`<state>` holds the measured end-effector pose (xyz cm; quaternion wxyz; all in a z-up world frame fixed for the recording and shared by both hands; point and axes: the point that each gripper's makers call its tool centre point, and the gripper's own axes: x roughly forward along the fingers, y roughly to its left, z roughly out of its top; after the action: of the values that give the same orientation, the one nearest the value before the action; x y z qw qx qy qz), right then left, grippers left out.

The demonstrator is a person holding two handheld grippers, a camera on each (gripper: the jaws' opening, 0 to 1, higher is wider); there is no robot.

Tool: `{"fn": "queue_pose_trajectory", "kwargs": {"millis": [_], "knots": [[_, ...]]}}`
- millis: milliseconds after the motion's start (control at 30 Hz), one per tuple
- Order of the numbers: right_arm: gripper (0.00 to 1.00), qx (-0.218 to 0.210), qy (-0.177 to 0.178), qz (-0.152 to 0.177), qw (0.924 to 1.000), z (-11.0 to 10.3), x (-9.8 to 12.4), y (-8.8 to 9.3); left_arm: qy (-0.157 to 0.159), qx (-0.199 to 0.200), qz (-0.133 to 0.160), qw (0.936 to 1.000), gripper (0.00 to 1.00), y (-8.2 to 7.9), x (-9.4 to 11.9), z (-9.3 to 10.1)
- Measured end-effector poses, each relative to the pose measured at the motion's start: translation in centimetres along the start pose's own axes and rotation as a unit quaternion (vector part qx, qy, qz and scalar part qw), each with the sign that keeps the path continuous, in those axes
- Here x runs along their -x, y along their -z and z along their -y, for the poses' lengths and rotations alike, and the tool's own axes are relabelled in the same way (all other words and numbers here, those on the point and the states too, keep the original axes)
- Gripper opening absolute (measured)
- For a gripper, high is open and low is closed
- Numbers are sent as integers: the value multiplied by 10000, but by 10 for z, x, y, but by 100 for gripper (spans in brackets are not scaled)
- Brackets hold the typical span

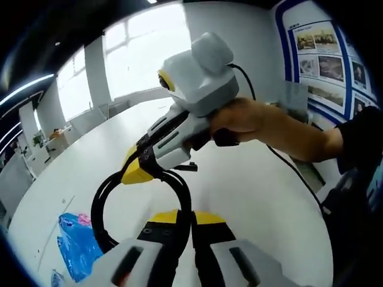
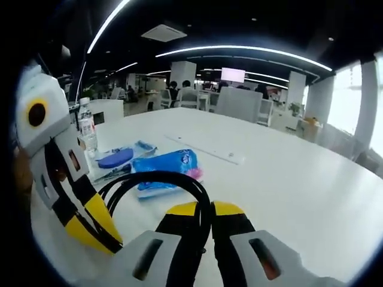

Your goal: Arrange the tabletop items into an orderly group along one side of the table until the central work area is clear of visible clutter.

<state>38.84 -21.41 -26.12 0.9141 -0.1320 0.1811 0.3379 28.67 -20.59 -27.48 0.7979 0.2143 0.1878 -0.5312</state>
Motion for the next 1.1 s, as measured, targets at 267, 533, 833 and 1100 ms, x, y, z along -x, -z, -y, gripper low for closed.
{"fn": "queue_pose_trajectory", "kwargs": {"millis": [267, 533, 833, 1100], "knots": [[5, -31, -127, 58, 9999, -18, 14, 4, 66, -40, 33, 10000, 4, 2, 8, 20], [5, 52, -241, 93, 9997, -28, 23, 3, 175, -65, 36, 9998, 4, 1, 17, 31], [5, 184, -193, 215, 9994, -47, 48, 2, 211, -265, 69, 9994, 4, -5, 30, 48], [5, 135, -146, 303, 9993, -50, 72, 13, 332, -424, 86, 9985, 4, -9, 30, 75]]}}
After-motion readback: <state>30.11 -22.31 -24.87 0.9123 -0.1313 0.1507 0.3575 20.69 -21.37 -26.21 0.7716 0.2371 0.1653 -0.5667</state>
